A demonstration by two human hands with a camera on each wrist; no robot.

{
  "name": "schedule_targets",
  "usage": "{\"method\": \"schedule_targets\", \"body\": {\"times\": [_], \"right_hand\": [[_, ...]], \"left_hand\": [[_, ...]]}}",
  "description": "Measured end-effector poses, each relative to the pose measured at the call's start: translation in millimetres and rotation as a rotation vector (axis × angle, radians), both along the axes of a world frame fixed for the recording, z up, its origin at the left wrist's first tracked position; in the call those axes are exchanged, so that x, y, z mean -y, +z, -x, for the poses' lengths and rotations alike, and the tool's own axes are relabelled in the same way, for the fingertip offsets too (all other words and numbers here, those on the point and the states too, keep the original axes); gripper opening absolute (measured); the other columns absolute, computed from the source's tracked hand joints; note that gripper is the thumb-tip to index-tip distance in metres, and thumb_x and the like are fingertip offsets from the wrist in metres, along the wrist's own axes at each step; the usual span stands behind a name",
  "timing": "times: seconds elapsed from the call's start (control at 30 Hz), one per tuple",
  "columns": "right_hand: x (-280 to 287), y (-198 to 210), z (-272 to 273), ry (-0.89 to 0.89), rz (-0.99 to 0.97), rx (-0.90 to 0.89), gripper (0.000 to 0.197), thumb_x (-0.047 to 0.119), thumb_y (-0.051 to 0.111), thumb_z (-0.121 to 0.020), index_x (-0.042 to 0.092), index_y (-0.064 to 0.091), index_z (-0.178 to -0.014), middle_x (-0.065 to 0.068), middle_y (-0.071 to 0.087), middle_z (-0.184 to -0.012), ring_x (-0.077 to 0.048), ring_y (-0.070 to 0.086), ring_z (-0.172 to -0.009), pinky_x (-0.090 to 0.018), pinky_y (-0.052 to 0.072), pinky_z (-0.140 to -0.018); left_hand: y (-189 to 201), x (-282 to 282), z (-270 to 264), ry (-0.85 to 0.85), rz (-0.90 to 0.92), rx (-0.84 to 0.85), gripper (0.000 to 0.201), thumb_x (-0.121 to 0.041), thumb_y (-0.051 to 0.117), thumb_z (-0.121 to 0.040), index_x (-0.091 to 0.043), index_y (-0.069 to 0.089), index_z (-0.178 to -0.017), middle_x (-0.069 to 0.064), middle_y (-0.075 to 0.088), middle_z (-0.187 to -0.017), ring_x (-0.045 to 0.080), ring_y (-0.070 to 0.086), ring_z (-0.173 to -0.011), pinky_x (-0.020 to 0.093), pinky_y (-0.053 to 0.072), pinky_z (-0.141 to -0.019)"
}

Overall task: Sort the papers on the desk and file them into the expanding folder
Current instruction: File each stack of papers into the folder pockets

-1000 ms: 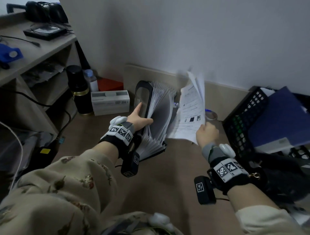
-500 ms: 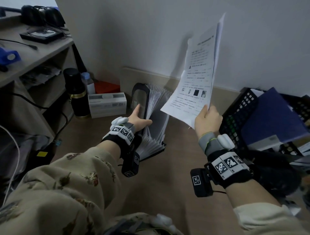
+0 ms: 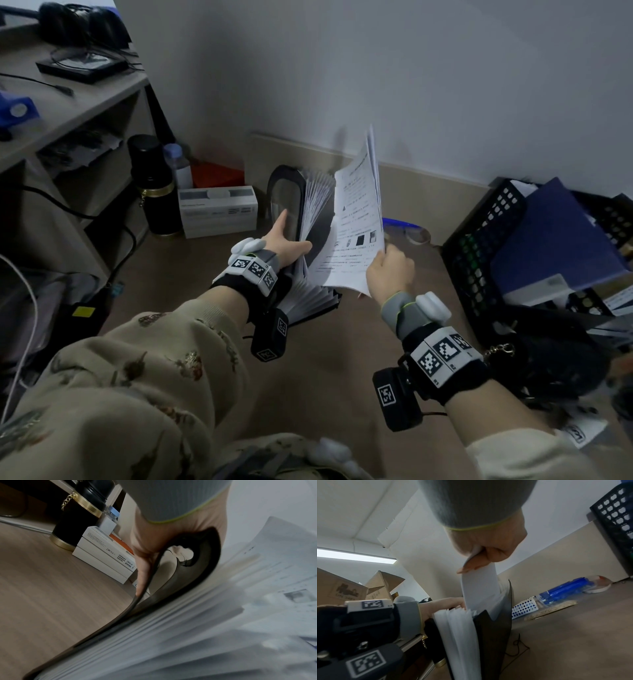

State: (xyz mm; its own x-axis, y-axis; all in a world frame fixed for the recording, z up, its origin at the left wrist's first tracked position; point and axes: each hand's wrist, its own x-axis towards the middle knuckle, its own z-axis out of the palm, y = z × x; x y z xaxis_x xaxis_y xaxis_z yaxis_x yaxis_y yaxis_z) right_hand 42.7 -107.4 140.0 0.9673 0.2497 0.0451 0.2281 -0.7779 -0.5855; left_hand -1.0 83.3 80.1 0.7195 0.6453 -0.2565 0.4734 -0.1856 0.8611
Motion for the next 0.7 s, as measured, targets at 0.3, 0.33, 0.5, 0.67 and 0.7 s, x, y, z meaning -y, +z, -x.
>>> {"method": "schedule_targets", "body": {"times": [0.3,0.33,0.5,0.67,0.7], "right_hand": [[2.8,8.5,6.7,0.034,0.115,-0.08,0.024,0.007,0.039,-0.093,-0.002,0.058,-0.105,-0.024,0.061,-0.11,-0.04,0.056,-0.097,-0.031,0.038,-0.068],[2.9,9.7,6.2,0.047,0.123,-0.093,0.023,0.007,0.039,-0.093,-0.003,0.058,-0.104,-0.024,0.061,-0.109,-0.039,0.056,-0.094,-0.031,0.037,-0.066],[-3.5,8.8,4.5,0.067,0.116,-0.186,0.023,0.003,0.039,-0.089,-0.005,0.058,-0.1,-0.023,0.057,-0.104,-0.043,0.059,-0.082,-0.047,0.056,-0.062],[-14.1,15.8,-5.7,0.076,0.131,-0.236,0.024,0.001,0.038,-0.088,-0.006,0.058,-0.1,-0.021,0.057,-0.099,-0.042,0.062,-0.077,-0.052,0.057,-0.07],[-15.8,17.8,-9.2,0.081,0.146,-0.237,0.024,0.001,0.039,-0.088,-0.006,0.058,-0.1,-0.021,0.058,-0.098,-0.039,0.061,-0.076,-0.051,0.057,-0.073]], "left_hand": [[1.3,2.6,-2.5,0.027,0.007,0.028,0.09,-0.025,0.064,-0.074,-0.041,0.019,-0.151,-0.001,0.044,-0.148,0.024,0.048,-0.128,0.025,0.038,-0.093],[1.5,2.9,-2.5,0.027,0.012,0.027,0.09,-0.026,0.063,-0.074,-0.042,0.019,-0.151,-0.001,0.045,-0.147,0.024,0.048,-0.127,0.025,0.038,-0.092],[3.4,2.5,-1.4,0.03,0.022,0.03,0.091,-0.026,0.064,-0.073,-0.044,0.02,-0.15,-0.003,0.046,-0.147,0.021,0.052,-0.122,0.024,0.039,-0.089],[4.7,2.7,-1.1,0.004,0.009,0.017,0.091,-0.027,0.064,-0.073,-0.044,0.019,-0.15,0.0,0.047,-0.146,0.021,0.054,-0.117,0.025,0.042,-0.089],[4.9,3.2,-1.0,-0.003,0.006,0.015,0.091,-0.027,0.065,-0.073,-0.045,0.019,-0.15,0.001,0.047,-0.145,0.02,0.055,-0.113,0.027,0.044,-0.09]]}}
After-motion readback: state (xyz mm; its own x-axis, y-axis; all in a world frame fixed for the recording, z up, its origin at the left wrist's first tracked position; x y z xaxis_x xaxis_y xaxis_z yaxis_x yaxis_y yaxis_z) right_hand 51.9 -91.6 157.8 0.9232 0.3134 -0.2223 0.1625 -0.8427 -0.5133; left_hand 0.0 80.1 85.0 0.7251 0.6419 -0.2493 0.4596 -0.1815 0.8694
